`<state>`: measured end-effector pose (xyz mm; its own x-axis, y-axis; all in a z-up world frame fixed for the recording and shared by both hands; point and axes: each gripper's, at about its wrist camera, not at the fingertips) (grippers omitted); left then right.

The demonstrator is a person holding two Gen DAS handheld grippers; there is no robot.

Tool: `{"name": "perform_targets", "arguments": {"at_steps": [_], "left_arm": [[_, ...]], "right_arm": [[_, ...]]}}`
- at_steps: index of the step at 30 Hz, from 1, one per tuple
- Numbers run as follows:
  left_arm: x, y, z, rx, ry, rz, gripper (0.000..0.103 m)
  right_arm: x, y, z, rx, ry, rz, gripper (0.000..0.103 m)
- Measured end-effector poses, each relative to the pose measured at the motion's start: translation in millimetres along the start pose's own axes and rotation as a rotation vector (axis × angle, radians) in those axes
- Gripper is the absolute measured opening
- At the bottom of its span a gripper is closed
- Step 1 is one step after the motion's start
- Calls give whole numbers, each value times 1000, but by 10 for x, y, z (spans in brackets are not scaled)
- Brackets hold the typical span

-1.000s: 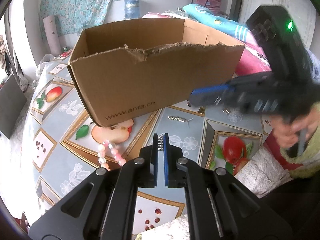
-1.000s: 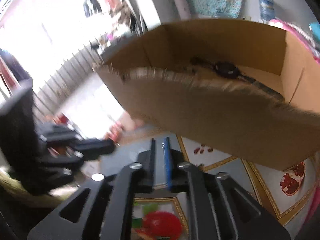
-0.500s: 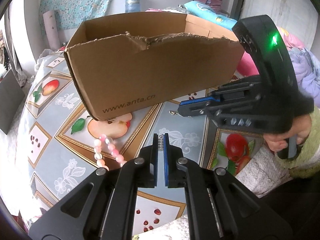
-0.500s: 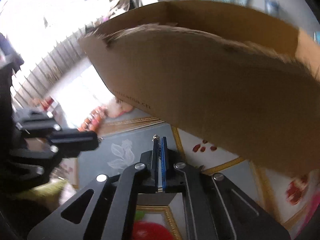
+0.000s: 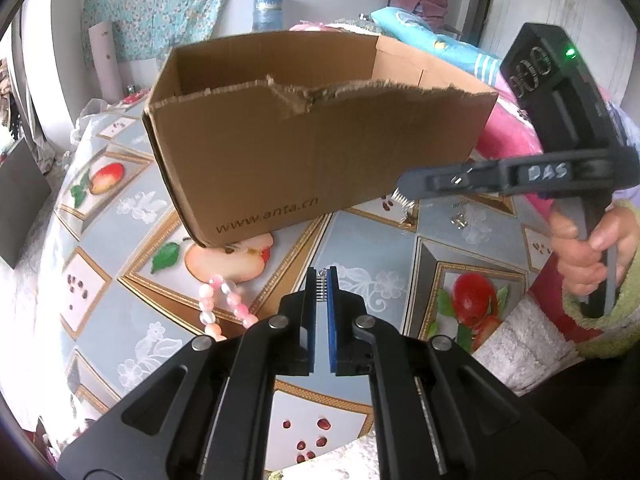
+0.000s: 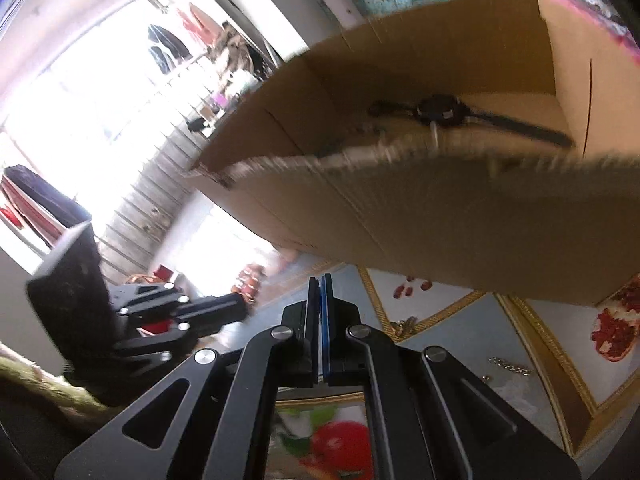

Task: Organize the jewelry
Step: 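Carry the silver coil into the box and open the left tool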

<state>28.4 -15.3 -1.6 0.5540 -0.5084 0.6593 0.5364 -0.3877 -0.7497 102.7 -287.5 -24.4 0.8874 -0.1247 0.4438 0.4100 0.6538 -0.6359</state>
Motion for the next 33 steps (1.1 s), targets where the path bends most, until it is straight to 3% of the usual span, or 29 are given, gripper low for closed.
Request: {"name": "perform_targets", "arguments": {"at_steps": [6, 11, 15, 21, 29, 33], "left_arm": [[231, -321, -3, 1, 24, -63, 4], [635, -674, 98, -109, -7, -198, 4], [971, -679, 170, -163, -13, -244, 4], [1397, -31, 383, -213, -89, -105, 4], [1662, 697, 509, -215, -131, 58, 4], [1702, 838, 538, -184, -161, 91, 28]], "right_arm": [[160, -479, 326, 71, -88, -96, 1], [457, -914, 545, 92, -183, -213, 1], [794, -994, 657, 40, -247, -258, 1], [1327, -687, 478, -96, -231, -156, 1], [1640, -131, 85, -242, -141, 9, 1], [1634, -58, -55, -242, -113, 21, 3]]}}
Point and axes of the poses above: each gripper's, at about its wrist camera, not at the fingertips, and y roughly the way its jaws point, z to its left, x to its top, and after that the axes turned 11 degrees about y, right-handed
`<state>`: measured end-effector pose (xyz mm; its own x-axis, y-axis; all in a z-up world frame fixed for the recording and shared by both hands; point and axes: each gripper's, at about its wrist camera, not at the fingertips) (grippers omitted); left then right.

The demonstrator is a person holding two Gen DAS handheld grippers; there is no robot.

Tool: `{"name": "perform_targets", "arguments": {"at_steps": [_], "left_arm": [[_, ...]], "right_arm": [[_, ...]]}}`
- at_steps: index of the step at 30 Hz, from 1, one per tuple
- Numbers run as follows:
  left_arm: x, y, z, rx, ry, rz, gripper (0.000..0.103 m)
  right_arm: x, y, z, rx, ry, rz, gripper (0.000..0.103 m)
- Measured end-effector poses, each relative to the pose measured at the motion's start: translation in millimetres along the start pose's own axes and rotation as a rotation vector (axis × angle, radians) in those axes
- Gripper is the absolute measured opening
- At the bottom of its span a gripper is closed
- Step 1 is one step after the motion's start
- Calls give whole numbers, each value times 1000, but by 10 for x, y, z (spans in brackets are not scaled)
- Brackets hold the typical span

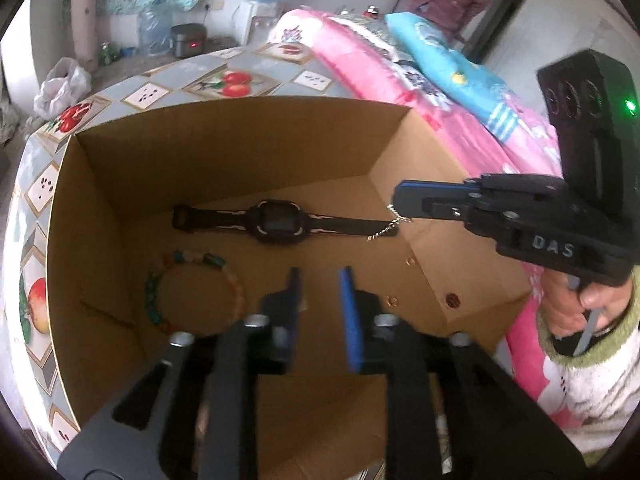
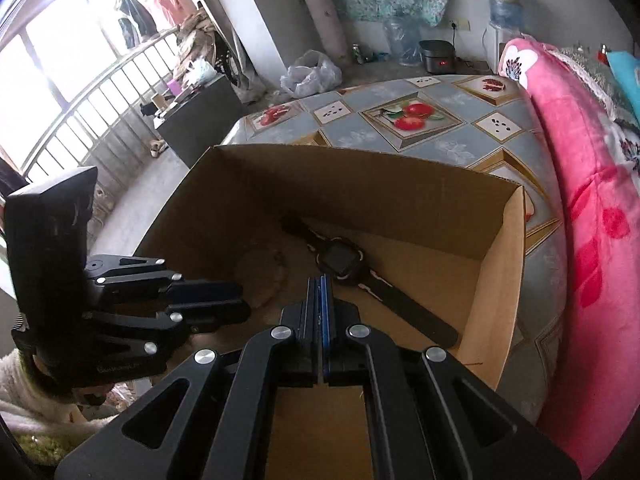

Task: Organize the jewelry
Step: 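Carry the silver coil into the box and open the left tool, then withdraw both open tools from the box back over the table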

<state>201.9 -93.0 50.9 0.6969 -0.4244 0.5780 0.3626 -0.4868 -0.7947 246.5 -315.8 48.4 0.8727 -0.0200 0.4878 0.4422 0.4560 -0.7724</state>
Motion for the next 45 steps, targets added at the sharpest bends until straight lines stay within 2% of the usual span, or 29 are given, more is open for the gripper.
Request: {"name": "perform_targets", "arguments": {"at_steps": [10, 13, 17, 22, 24, 31, 33, 36, 41, 45], "left_arm": [[8, -80, 72, 38, -22, -23, 37], [-25, -182, 56, 43, -20, -45, 39], [-88, -400, -5, 66, -4, -92, 47], [-227, -729, -113, 97, 16, -172, 55], [-304, -852, -164, 102, 27, -200, 62], [-686, -1221, -407, 120, 73, -271, 77], [-801, -1276, -458, 118, 79, -277, 83], [-970, -1285, -528, 113, 80, -259, 85], [-1217, -1103, -648, 115, 79, -188, 86], [-1387, -861, -732, 135, 75, -114, 86]], "right_arm": [[6, -135, -28, 23, 27, -40, 3], [-23, -206, 33, 27, 23, -54, 3], [-73, -371, 134, 36, 14, -86, 4], [-210, -702, 270, 39, 7, -157, 21], [-288, -831, 312, 43, 7, -186, 30], [-714, -1232, 390, 58, 29, -280, 48], [-884, -1321, 394, 62, 44, -306, 58], [-1130, -1380, 379, 43, 69, -329, 67], [-1450, -1342, 265, 7, 132, -333, 76], [-1700, -1140, 139, -98, 183, -292, 78]]}}
Point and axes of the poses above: each gripper's, at about its wrist camera, not at the fingertips, and y roughly the way its jaws point, z to its left, x to its top, and after that the axes turned 11 degrees about y, right-handed
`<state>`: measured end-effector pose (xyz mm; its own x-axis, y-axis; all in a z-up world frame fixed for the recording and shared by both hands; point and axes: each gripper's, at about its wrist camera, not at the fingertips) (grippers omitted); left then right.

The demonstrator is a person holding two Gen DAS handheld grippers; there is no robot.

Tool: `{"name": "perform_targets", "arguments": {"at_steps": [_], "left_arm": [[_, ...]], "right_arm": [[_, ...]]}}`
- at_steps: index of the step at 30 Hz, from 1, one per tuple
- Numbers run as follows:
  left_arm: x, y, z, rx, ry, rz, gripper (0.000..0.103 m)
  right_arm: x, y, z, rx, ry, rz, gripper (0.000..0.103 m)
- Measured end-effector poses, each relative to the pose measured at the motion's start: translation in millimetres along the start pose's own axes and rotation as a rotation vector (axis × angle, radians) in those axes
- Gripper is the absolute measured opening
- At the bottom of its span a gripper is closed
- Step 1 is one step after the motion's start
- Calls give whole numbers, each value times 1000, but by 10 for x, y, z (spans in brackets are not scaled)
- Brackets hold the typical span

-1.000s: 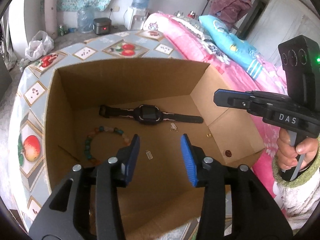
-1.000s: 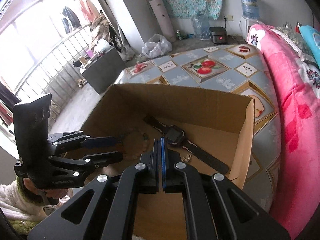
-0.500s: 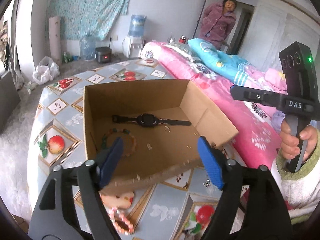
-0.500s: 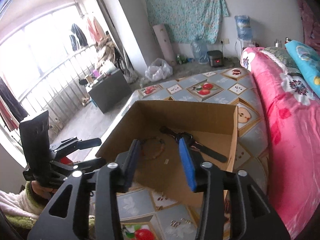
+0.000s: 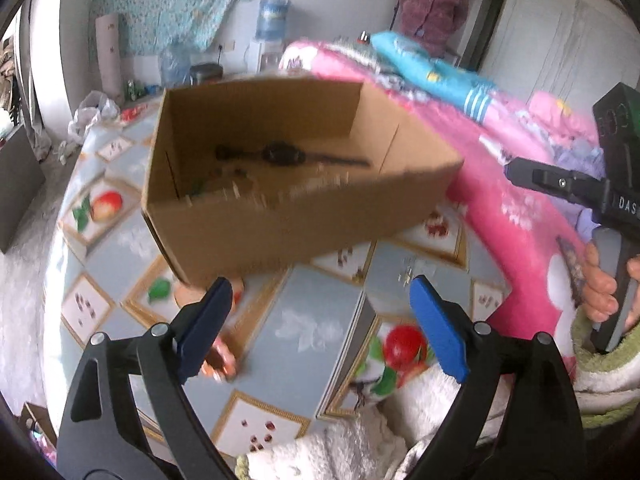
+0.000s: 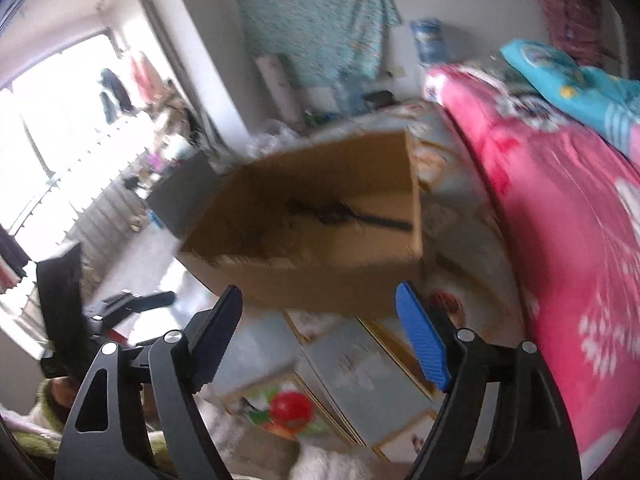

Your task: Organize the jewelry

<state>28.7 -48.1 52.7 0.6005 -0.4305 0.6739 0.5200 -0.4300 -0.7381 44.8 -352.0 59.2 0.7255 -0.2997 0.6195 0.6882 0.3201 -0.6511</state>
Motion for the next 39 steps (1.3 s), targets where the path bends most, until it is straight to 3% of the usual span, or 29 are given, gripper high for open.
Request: {"name": "perform_targets", "arguments": {"at_steps": [9, 17, 24, 39], "left_arm": [[-271, 489, -205, 51, 46, 144, 87], [-270, 878, -291, 96, 86, 227, 87], [-234, 1024, -337, 107, 106, 244, 90], [-290, 1013, -317, 120, 98, 201, 95]], "right_arm": [[-479, 428, -324, -247, 17, 73, 88], [-703, 752, -462, -381, -39, 141, 91], [-779, 883, -490, -421, -85, 175, 95], [-780, 876, -586, -375, -63, 173, 97]]}}
Point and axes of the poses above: each gripper's, at about its wrist camera, not at the fingertips, and y roughly the way its jaws point, z to its left, x to its top, and after that the axes turned 11 degrees about y, right-handed
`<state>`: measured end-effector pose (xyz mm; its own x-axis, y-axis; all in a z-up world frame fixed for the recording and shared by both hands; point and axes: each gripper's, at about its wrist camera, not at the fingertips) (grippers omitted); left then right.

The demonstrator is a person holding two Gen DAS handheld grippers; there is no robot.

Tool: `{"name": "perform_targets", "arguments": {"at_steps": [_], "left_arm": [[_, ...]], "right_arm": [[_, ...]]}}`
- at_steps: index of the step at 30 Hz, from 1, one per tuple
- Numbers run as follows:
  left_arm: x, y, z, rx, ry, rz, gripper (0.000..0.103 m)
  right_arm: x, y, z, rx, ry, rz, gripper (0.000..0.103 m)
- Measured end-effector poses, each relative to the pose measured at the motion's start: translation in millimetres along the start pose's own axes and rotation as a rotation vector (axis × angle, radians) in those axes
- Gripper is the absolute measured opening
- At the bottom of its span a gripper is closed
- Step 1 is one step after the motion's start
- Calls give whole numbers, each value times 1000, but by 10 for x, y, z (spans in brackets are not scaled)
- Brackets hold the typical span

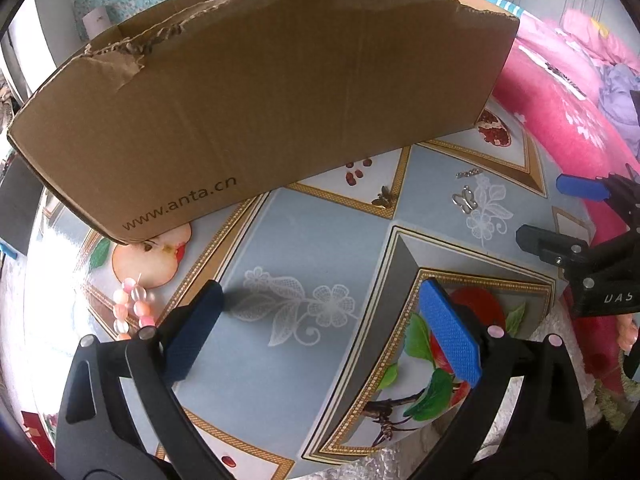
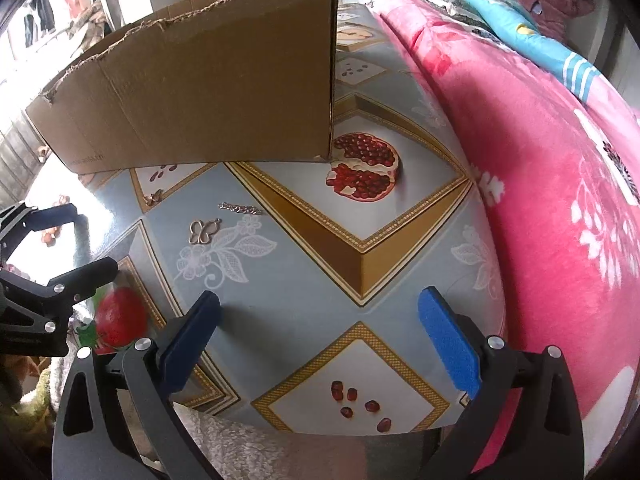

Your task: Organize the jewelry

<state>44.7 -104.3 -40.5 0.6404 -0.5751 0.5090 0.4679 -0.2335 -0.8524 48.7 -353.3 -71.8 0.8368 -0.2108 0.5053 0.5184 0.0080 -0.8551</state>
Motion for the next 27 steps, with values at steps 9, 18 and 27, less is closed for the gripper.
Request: {"name": "perform_targets", "arguments": {"at_steps": [9, 18, 27], "left_arm": [[17, -3, 10, -6, 4, 17, 95], [56, 11, 7, -7, 4, 22, 95], [57, 12, 15, -7, 5, 19, 95]], "right_arm": [[-10, 7, -4, 4, -7, -14, 97], [-20, -1, -12, 5, -10, -16, 97], [0, -5, -13, 4, -8, -15, 97]]}}
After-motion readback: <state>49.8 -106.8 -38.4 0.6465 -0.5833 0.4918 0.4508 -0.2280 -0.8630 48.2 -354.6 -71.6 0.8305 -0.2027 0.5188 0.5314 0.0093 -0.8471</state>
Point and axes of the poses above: each gripper's, at about its wrist camera, not at the fingertips, and y roughly the way its jaws point, z to its left, x to its top, and after that the axes turned 11 degrees about y, right-handed
